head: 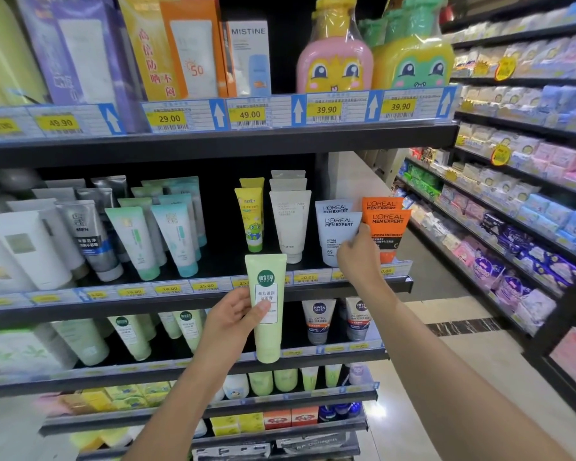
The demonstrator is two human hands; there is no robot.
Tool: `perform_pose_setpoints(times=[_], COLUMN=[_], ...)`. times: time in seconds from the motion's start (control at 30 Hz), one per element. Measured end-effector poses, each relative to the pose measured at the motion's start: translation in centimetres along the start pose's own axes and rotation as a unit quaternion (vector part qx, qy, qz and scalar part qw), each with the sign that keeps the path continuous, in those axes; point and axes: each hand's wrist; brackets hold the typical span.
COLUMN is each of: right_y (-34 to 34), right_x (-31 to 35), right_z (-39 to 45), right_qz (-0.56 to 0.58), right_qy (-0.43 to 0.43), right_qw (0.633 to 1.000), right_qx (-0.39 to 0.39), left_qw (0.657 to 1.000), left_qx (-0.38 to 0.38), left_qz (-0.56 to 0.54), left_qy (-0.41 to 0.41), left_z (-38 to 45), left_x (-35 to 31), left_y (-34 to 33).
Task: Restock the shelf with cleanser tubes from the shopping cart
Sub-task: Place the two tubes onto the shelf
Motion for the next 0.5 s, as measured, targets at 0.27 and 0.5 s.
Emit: perform_pose_setpoints(times=[0.27,0.5], right_y=[0.9,1.3], right_x=[-0.1,-1.3], right_z=[-0.8,-2.8], right_qz=[-0.038,-0.005], right_qy=[0.034,0.090], right_qw=[0.999,0.996], right_qx=[0.004,-0.029], left_qw=[1.000,1.000], left_qx=[-0.019,-0.020], left_qz=[-0.009,-0.014], left_qy=[0.005,-0.004], left_z=[-0.8,-1.7], left_x=[0.5,1.4], left_y=[0.1,0.2])
Point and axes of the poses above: each hand's wrist, its own z-axis towards the middle knuckle, its own y-axis out of the back of the hand, x = y × z, and after that the axes turned 7 degrees about y, right-handed
